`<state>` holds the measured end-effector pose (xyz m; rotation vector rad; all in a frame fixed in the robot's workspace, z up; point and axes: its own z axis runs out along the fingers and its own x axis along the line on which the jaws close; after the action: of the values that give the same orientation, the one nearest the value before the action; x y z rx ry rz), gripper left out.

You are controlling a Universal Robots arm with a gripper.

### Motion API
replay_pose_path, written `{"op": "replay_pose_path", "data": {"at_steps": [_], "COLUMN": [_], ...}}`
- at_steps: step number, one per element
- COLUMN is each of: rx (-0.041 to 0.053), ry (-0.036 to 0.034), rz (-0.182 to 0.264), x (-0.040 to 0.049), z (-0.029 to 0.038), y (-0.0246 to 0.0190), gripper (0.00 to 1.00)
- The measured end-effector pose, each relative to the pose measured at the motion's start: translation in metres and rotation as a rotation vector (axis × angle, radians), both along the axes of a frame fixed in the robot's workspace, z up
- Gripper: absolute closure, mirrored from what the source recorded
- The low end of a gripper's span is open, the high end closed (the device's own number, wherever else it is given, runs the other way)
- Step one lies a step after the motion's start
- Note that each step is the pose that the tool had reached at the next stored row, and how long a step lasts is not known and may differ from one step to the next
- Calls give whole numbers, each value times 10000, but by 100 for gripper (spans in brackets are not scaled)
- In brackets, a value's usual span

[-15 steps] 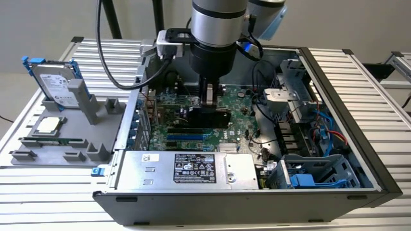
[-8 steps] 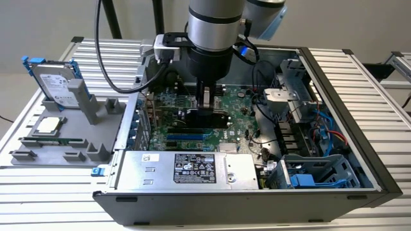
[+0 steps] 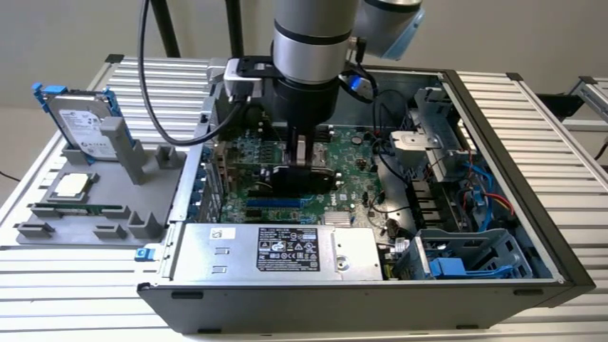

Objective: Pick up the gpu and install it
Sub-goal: 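Insert the gpu into the slot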

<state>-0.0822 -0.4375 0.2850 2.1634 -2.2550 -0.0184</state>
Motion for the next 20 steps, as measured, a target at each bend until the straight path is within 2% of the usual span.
{"op": "replay_pose_path", "data": {"at_steps": [9, 20], "rx": [-34, -50], "ry": [9, 17], "rz": [-1, 0], "x": [-40, -59], "z": [-56, -83], "y": [-32, -34], "gripper": [100, 100]}}
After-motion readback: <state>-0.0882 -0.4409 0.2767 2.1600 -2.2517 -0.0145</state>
